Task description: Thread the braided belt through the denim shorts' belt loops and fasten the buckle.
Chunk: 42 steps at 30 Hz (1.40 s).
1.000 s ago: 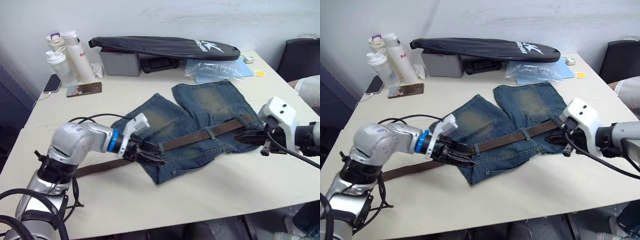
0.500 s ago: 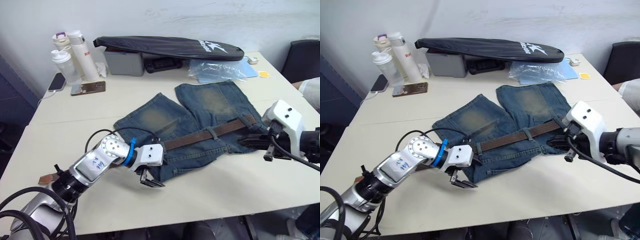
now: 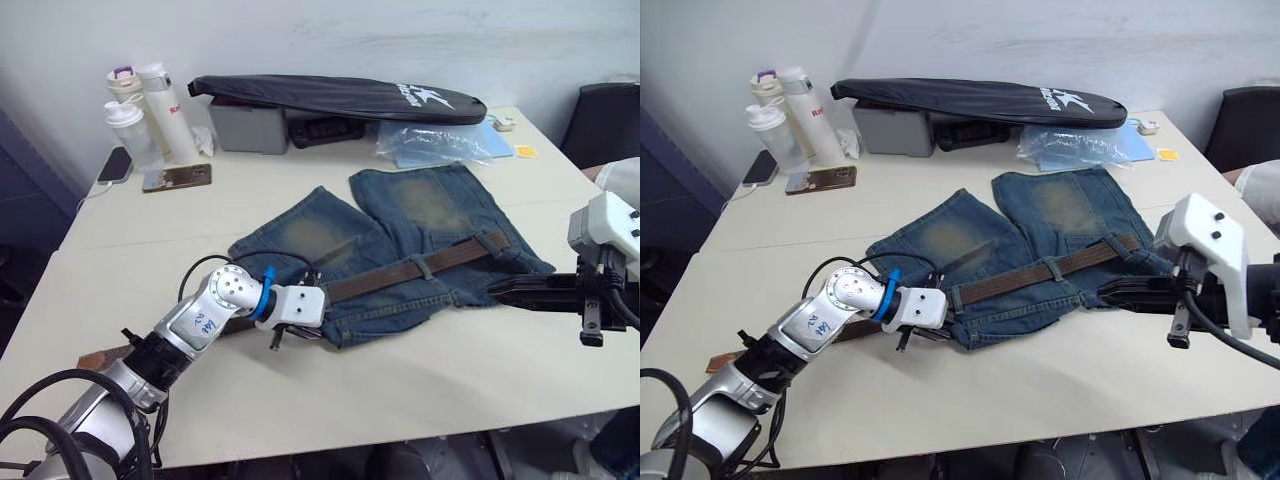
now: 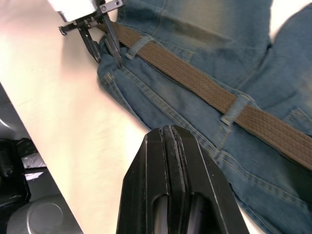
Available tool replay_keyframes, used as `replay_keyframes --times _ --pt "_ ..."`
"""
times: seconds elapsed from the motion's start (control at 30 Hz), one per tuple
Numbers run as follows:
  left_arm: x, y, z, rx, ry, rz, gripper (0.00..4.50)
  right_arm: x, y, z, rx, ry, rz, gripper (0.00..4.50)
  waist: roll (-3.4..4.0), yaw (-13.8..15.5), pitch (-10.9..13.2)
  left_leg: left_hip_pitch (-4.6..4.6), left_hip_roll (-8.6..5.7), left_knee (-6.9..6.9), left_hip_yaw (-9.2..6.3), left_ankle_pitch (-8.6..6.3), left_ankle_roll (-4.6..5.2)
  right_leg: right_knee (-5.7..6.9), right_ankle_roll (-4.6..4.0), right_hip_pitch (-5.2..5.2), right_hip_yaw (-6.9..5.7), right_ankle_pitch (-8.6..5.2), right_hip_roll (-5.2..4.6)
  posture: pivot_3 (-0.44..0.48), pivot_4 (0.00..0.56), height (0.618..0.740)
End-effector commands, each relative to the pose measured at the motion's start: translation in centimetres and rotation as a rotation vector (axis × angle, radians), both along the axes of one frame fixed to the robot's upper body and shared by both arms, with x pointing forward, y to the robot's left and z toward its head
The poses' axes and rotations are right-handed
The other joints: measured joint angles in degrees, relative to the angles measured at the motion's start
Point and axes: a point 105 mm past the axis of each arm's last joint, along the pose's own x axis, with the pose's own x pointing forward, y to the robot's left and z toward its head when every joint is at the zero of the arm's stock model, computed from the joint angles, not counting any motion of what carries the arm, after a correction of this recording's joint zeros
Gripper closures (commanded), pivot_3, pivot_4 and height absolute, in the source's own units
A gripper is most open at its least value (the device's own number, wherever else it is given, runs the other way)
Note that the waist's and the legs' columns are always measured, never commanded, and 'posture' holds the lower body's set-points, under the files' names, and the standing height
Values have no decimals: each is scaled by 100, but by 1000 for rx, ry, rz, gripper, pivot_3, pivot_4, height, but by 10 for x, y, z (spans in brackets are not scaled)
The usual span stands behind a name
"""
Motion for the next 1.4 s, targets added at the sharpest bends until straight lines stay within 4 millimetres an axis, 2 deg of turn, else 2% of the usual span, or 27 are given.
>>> replay_keyframes --times 0.03,0.13,0.33,0.47,0.6,0.7,0.73,0.8,0.93,1.03,1.1,1.23,1.4 --pt "18 50 -2 95 8 136 3980 2 -2 1 -26 -22 1 4500 0 -36 0 1 5 -1 -2 0 0 0 -2 0 -1 -1 1 0 150 622" --pt "20 81 -3 157 -1 158 3980 3 -2 -3 -28 -9 8 4500 -1 -73 1 5 15 -2 -3 3 6 -1 -4 -2 1 -3 10 0 150 622" --pt "25 128 -3 209 0 219 3980 11 8 -5 -23 -6 39 4500 1 -95 1 7 54 -5 1 -5 -6 2 -12 -15 0 -7 13 0 150 622" --pt "24 144 -3 228 16 243 3980 19 17 -2 -20 -14 44 4500 2 -162 0 -1 59 -2 9 -7 -9 12 -12 -41 -1 -7 15 0 150 622" --pt "9 138 13 98 215 259 2028 27 18 -4 16 13 17 4500 2 -188 0 -10 60 -2 14 -6 -8 36 -12 -67 -2 -7 18 0 150 622" --pt "2 142 37 -4 286 291 585 33 13 -6 42 16 -23 3482 -1 -194 2 -8 68 1 14 -6 -9 37 -12 -76 0 -7 27 0 150 622" --pt "1 143 43 -28 297 303 107 34 11 -6 43 16 -34 3009 -1 -189 2 -8 67 1 14 -6 -8 38 -13 -76 0 -7 28 0 150 622" --pt "-1 144 56 -84 331 328 0 35 7 -9 28 13 -46 2051 1 -180 1 -4 70 0 14 -6 -9 35 -13 -85 -3 -7 28 0 150 622" --pt "-1 144 101 -286 416 401 0 43 3 -11 8 -43 -68 34 10 -146 2 -8 70 -3 16 -6 -9 38 -13 -78 -3 -6 34 0 150 622" --pt "7 137 115 -341 378 429 0 51 3 -10 10 -80 -79 34 11 -133 2 -10 69 -15 27 -8 -12 20 -10 -70 -11 -1 31 0 150 622" --pt "7 129 112 -336 371 429 0 51 7 -9 26 -85 -59 34 16 -132 0 -12 60 -14 33 -8 -12 31 -5 -68 -8 2 22 0 150 622" --pt "32 127 93 -277 281 598 0 62 9 -13 33 -113 -93 34 13 -134 2 -13 49 -1 38 -6 -10 40 -2 -68 -5 4 7 0 150 622" --pt "54 118 72 -253 330 795 0 111 -16 -22 62 -182 -382 34 -5 -146 1 -14 19 -2 36 -4 -9 45 3 -72 -5 6 2 0 150 622"
